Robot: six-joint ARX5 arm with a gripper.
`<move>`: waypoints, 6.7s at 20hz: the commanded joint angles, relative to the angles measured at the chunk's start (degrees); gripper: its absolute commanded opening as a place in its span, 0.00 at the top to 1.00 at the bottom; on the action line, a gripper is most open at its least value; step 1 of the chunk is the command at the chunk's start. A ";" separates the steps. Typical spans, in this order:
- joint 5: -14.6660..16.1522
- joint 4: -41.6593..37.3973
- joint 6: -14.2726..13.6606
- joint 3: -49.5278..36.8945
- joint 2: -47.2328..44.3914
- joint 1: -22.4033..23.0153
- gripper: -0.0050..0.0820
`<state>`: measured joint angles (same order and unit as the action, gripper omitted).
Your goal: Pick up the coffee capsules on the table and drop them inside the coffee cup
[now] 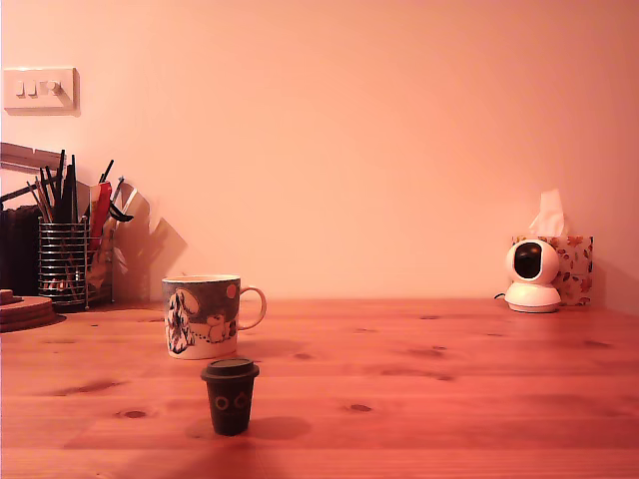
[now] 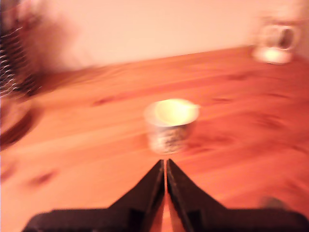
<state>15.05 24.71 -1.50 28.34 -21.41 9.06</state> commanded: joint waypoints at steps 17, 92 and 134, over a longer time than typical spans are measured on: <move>22.03 -0.63 -10.75 0.31 -6.49 7.56 0.97; 17.03 -48.19 -24.09 -10.14 -63.23 17.46 0.23; 15.69 -49.83 -15.43 -0.13 -71.97 21.81 0.74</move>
<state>30.87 -25.10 -17.56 28.08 -95.26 30.68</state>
